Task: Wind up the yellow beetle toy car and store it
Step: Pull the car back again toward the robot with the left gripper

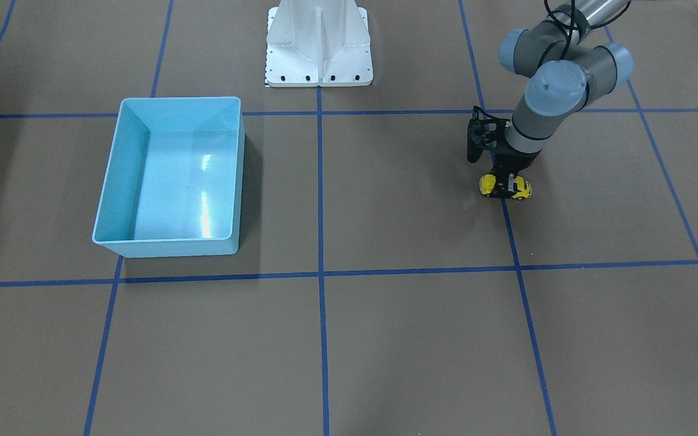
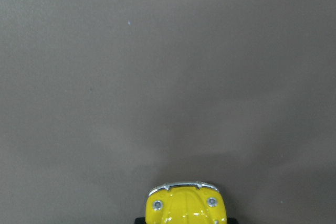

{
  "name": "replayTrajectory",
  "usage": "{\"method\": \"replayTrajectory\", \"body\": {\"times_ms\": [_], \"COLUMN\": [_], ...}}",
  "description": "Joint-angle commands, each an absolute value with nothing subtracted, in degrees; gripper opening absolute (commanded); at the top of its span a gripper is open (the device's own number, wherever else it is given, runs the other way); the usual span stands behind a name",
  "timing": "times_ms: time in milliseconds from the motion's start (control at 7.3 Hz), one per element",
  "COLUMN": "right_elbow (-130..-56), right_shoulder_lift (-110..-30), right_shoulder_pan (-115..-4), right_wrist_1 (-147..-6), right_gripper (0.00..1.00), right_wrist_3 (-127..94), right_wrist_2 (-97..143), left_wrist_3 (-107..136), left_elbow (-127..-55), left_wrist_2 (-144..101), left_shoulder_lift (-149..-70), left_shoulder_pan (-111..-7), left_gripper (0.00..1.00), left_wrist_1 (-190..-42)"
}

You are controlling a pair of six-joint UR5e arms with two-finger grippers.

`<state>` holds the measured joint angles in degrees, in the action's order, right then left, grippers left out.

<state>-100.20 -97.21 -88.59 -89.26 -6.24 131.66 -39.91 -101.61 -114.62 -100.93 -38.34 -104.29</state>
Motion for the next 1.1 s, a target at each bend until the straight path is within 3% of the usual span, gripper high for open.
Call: {"method": "replayTrajectory", "body": {"times_ms": [0,959], "right_elbow": [-100.2,-100.2], "right_shoulder_lift": [-97.2,-97.2], "right_shoulder_pan": [-88.6,-88.6], "right_wrist_1": [-89.3,-89.2], "right_gripper": [1.0,1.0], "right_wrist_3": [-6.2,-6.2], "right_wrist_2": [131.7,131.7], "left_wrist_3": [-39.9,-42.8], "left_elbow": [-101.6,-101.5], "left_wrist_2": [-115.9,-118.3], "left_shoulder_lift": [-100.3,-95.8], "left_shoulder_pan": [-39.0,-41.0], "left_gripper": [0.06,0.06], "left_wrist_1": [-105.4,-109.7]}}
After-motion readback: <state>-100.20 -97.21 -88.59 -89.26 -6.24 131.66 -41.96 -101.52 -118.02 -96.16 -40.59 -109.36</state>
